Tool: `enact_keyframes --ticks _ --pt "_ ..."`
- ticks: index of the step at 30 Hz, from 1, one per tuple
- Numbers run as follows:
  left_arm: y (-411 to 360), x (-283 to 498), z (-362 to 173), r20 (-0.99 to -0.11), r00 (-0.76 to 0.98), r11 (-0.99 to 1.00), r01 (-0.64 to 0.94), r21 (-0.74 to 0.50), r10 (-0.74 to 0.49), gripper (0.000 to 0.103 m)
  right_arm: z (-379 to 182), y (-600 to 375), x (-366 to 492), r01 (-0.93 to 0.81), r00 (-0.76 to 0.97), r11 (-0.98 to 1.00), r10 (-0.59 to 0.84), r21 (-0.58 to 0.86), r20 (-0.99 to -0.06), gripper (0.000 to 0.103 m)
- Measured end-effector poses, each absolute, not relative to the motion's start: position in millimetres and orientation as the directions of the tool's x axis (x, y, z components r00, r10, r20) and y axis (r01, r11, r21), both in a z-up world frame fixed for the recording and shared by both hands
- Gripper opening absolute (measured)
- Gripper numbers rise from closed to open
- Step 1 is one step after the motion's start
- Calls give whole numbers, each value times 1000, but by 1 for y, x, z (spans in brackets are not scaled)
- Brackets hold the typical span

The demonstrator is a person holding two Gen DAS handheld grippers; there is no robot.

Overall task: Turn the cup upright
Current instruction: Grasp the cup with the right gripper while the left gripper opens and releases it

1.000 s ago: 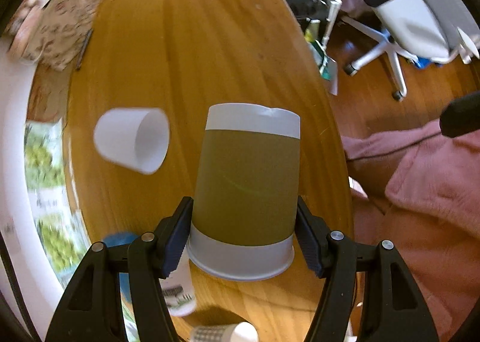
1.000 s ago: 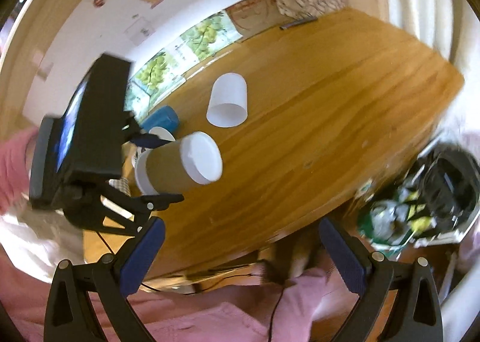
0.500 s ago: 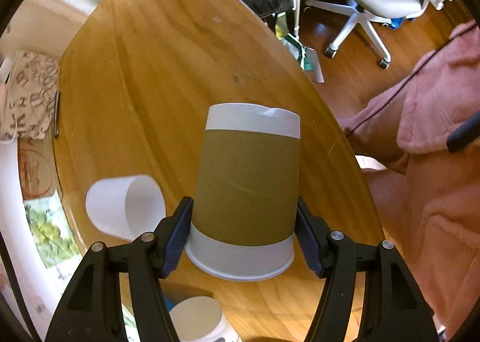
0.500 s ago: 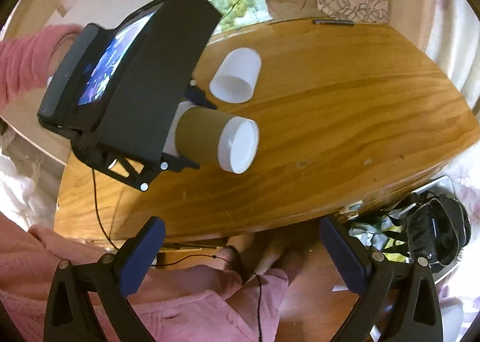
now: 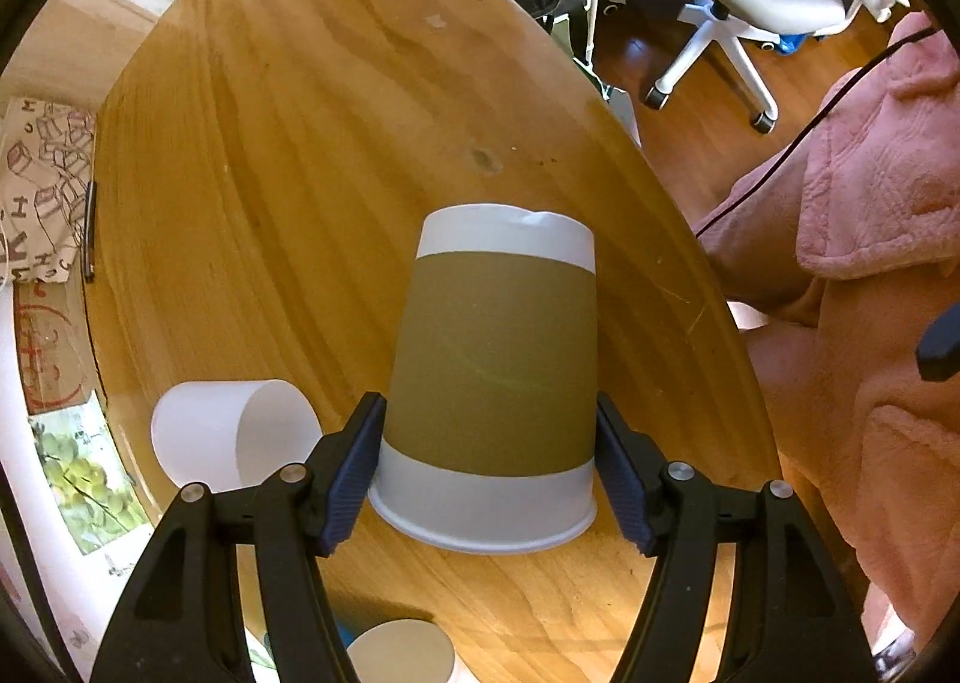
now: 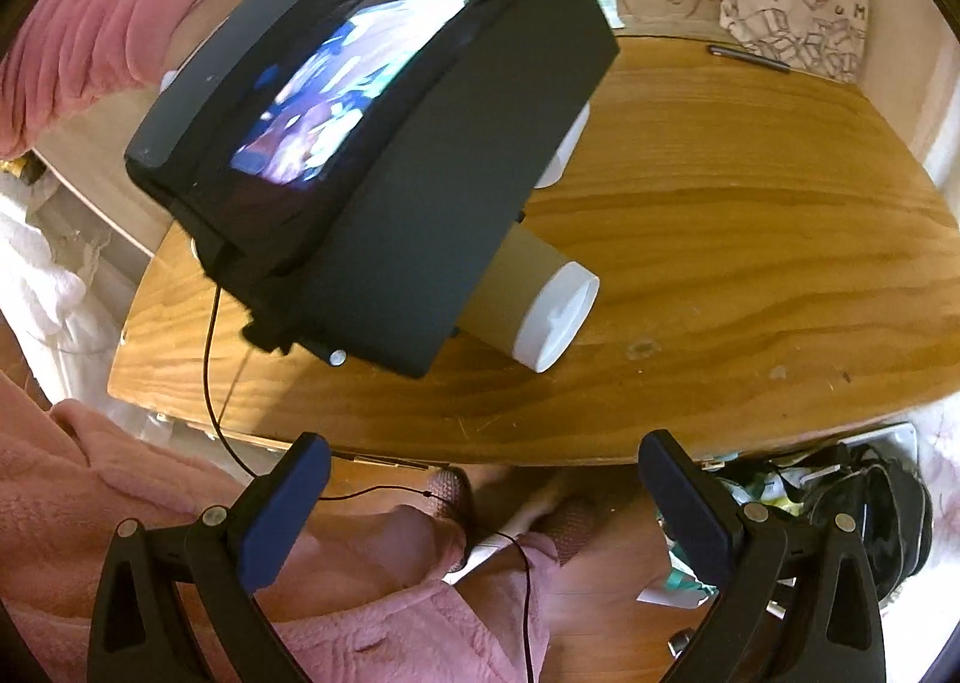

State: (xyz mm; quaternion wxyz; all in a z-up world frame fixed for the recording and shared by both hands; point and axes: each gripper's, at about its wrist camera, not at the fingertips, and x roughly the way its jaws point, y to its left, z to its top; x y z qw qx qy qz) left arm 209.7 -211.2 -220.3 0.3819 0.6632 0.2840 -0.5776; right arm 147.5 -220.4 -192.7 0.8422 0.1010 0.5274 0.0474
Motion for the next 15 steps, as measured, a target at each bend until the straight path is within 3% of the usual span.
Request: enact_keyframes --ticks 15 --pt "-204 221 -194 -983 169 -463 867 184 -74 75 -189 -224 155 -60 449 980 195 188 -872 103"
